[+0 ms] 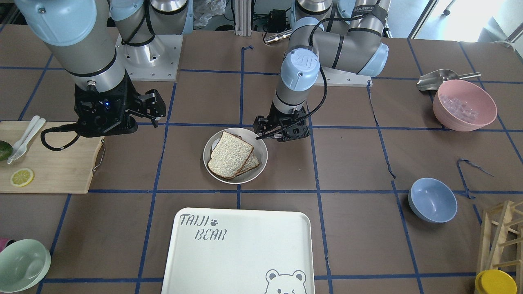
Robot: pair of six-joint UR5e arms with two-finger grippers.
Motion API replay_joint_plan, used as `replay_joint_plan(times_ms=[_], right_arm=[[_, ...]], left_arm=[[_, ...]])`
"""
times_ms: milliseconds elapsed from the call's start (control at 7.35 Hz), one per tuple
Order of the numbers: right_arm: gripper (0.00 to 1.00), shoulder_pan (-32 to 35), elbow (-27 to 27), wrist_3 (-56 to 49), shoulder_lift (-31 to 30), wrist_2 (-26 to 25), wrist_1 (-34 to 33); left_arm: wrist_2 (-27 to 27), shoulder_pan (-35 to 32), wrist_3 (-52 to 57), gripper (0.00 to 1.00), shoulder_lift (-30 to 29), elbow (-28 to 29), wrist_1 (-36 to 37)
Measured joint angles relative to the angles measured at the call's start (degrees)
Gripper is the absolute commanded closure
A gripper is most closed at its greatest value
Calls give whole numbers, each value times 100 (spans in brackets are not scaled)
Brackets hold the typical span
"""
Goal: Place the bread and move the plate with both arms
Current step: 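Raise the right gripper away while the left gripper reaches toward the bowl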
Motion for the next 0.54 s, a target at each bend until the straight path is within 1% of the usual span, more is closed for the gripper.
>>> replay_joint_plan(times_ms=[136, 272, 408, 544], right_arm=[[0, -54, 3, 19, -3, 0, 2], [0, -97, 4, 39, -6, 10, 3], [0, -125, 4, 46, -8, 21, -5], [0, -152, -1, 52, -9, 28, -12]], left_arm=[[-5, -37, -22, 3, -175, -7, 120], [-8, -67, -43, 13, -340, -9, 283], [-9, -96, -75, 33, -498, -10, 459], [-9, -125, -91, 63, -623, -8, 571]])
